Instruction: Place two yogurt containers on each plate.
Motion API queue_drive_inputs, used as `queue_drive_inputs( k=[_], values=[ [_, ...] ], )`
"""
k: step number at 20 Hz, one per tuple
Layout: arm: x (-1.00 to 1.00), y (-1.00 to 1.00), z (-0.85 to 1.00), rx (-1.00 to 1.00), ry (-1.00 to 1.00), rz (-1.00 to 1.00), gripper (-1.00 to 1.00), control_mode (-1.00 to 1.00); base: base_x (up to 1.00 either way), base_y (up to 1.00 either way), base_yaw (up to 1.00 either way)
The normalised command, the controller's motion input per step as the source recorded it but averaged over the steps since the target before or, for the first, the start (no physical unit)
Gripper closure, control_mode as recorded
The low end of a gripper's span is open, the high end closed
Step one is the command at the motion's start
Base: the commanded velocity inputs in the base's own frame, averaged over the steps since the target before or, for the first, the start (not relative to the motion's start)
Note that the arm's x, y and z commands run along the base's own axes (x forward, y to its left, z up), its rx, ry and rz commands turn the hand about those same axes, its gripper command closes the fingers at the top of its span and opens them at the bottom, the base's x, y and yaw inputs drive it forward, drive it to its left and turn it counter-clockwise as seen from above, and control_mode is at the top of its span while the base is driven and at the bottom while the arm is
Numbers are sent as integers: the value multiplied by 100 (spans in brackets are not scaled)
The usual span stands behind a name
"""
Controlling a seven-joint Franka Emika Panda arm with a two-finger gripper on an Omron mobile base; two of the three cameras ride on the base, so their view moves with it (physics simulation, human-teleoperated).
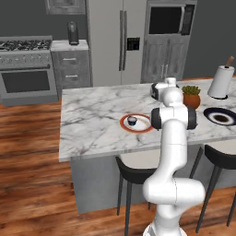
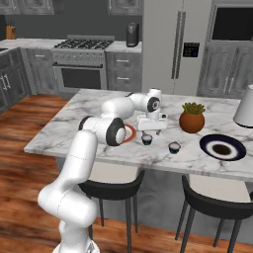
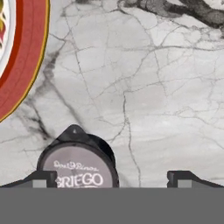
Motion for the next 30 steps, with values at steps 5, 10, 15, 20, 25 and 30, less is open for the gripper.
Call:
queue_drive_inputs(
  k=[5, 10, 15, 20, 25, 30],
  values=[
    [0, 1, -5, 0, -12, 0, -100, -100, 0, 0, 0],
    [0, 7, -10, 0, -1, 0, -100, -100, 0, 0, 0],
    [0, 4, -8, 0, 0, 0, -100, -100, 0, 0, 0],
    [0, 1, 0, 0, 0, 0, -100, -100, 0, 0, 0],
    [-3, 0, 0, 0, 0, 0, -100, -100, 0, 0, 0],
    [-7, 0, 0, 0, 0, 0, -100, -100, 0, 0, 0]
  ],
)
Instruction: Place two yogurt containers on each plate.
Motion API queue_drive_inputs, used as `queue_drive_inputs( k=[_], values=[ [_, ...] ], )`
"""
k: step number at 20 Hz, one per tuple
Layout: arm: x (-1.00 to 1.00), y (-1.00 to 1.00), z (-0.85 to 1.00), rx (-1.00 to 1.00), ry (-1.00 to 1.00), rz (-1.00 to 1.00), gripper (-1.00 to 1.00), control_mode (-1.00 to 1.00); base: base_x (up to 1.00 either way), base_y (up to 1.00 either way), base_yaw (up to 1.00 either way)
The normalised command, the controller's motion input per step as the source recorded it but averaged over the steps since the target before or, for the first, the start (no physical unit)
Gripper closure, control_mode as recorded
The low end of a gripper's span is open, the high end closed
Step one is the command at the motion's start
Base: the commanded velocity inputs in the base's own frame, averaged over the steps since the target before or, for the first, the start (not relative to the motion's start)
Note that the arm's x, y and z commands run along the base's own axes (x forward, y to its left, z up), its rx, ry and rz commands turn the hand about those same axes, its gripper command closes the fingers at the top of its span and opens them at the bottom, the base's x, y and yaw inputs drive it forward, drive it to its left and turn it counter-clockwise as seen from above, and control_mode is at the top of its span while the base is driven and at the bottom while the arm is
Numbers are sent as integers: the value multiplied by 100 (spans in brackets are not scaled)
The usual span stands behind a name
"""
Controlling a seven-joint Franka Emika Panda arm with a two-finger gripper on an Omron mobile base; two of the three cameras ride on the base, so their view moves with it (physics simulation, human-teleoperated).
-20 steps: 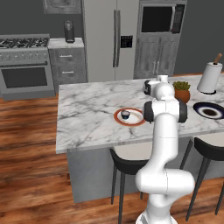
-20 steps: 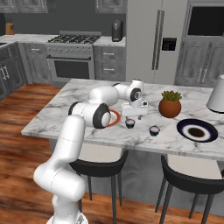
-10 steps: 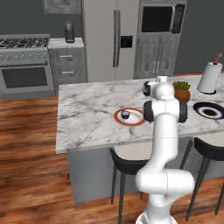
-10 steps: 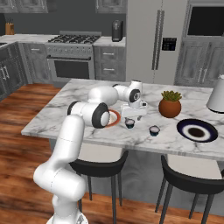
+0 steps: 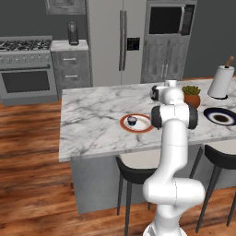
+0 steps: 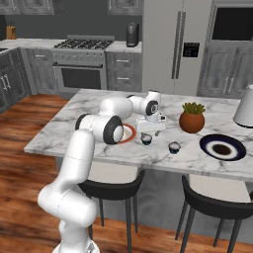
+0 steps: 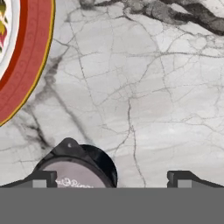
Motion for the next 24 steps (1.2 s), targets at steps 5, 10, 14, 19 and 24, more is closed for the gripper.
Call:
queue_drive_inputs(
  k=[5, 10, 14, 19, 24],
  values=[
    [-8, 1, 0, 0, 0, 0, -100, -100, 0, 0, 0],
    [-2, 1, 5, 0, 0, 0, -100, -100, 0, 0, 0],
    [0, 0, 10, 0, 0, 0, -100, -100, 0, 0, 0],
    [-5, 4, 1, 0, 0, 0, -100, -100, 0, 0, 0],
    [-11, 10, 0, 0, 0, 0, -100, -100, 0, 0, 0]
  ],
)
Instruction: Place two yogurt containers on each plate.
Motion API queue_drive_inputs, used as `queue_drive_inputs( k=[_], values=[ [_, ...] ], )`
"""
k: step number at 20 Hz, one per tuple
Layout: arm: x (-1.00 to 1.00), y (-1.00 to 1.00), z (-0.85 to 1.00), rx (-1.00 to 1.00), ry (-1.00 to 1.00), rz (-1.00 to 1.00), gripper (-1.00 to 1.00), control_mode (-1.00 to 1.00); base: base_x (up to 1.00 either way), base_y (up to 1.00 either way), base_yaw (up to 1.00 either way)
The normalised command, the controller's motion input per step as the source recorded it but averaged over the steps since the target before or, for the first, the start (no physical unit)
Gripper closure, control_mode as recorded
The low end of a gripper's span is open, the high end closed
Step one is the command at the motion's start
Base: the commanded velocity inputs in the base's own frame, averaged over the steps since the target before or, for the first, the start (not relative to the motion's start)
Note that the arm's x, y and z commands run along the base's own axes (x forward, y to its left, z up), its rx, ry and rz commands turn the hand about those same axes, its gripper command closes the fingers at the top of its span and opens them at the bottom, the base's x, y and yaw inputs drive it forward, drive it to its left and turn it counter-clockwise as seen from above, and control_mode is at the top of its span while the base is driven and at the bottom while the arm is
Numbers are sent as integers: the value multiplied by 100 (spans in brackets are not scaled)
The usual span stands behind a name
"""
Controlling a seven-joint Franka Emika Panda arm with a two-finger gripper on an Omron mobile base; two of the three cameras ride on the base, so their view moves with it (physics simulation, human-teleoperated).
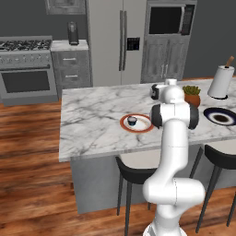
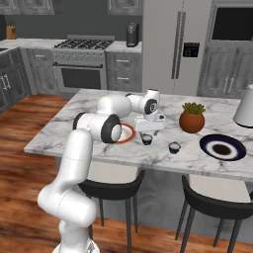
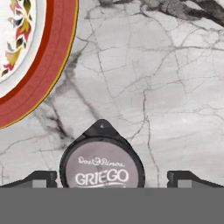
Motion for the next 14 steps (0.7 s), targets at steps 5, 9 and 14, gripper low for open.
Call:
queue_drive_inputs(
  k=[5, 9, 14],
  values=[
    [-7, 7, -3, 0, 0, 0, -100, -100, 0, 0, 0],
    [0, 0, -18, 0, 0, 0, -100, -100, 0, 0, 0],
    [0, 0, -23, 0, 0, 0, -100, -100, 0, 0, 0]
  ],
)
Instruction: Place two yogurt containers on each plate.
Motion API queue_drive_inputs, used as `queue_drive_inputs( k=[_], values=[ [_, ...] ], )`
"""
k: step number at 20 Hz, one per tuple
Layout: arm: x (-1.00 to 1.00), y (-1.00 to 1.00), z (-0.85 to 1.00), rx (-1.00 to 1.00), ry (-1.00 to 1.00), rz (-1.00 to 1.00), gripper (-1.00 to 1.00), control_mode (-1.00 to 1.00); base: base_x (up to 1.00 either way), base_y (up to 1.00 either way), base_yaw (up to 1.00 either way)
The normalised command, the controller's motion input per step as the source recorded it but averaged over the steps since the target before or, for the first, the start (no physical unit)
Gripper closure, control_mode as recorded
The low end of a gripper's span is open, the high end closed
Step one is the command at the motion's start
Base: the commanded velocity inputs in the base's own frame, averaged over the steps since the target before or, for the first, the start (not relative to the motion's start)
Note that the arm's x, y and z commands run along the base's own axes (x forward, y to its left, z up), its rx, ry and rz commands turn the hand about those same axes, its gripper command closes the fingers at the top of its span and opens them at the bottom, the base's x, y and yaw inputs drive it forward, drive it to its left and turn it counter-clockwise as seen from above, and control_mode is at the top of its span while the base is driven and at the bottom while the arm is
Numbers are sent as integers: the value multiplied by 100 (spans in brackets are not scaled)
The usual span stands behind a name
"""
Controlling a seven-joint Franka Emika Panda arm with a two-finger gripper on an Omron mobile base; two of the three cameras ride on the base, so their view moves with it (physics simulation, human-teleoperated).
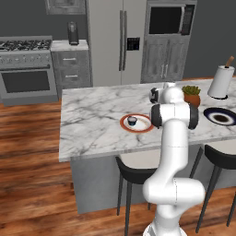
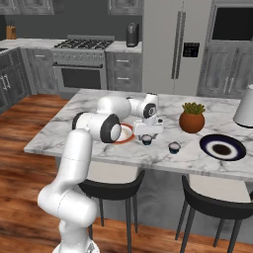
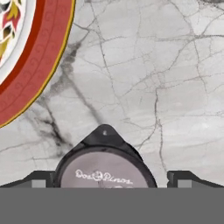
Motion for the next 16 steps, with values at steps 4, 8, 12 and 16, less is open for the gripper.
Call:
queue_drive_inputs(
  k=[4, 8, 12, 16],
  values=[
    [0, 0, -16, 0, 0, 0, -100, -100, 0, 0, 0],
    [0, 0, -16, 0, 0, 0, -100, -100, 0, 0, 0],
    [0, 0, -23, 0, 0, 0, -100, -100, 0, 0, 0],
    [0, 0, -25, 0, 0, 0, -100, -100, 0, 0, 0]
  ],
)
